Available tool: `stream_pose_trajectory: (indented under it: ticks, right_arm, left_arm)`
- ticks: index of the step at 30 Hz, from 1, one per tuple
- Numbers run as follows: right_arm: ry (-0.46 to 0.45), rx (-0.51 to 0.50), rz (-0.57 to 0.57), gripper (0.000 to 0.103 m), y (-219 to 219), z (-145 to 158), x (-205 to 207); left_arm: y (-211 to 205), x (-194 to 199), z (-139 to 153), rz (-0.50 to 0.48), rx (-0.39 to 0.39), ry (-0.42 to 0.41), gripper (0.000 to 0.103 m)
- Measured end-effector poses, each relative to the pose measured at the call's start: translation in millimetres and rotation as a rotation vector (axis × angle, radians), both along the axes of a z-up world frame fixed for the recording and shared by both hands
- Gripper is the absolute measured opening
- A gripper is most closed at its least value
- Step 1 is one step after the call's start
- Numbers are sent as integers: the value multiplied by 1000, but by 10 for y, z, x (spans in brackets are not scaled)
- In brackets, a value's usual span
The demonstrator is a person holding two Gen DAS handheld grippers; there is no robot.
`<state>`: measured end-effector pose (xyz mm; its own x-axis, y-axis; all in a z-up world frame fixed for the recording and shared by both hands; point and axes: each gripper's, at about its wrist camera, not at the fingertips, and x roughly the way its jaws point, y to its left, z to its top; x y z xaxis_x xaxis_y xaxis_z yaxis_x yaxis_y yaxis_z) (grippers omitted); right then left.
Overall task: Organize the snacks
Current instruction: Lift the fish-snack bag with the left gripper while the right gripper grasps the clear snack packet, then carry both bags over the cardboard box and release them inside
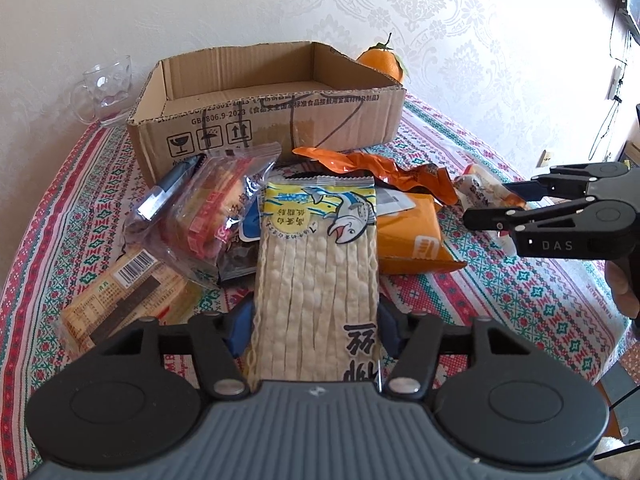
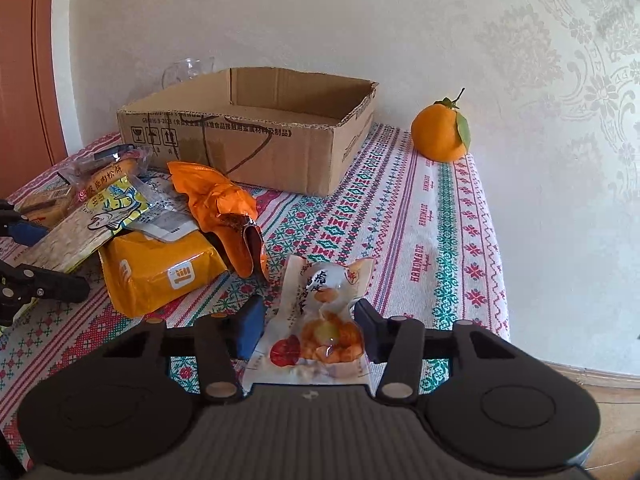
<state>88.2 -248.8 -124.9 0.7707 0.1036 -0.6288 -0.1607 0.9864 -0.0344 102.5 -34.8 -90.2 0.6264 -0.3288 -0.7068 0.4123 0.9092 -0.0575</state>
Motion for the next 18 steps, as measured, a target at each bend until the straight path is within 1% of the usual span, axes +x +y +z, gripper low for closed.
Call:
stream_pose_trajectory:
  ticks: [5,10,18]
  right_arm:
    - [5,28,-4,53,-29,48,-37]
    - [6,26,-6,52,-45,89,-83]
    - [-4,26,5,52,-40,214,-146]
  left_arm:
    - [42,-13,42,-15,-16,19,56]
    - [94,-29,83,-23,-23,30,55]
    - [133,-137,228,-46,-25,29,55]
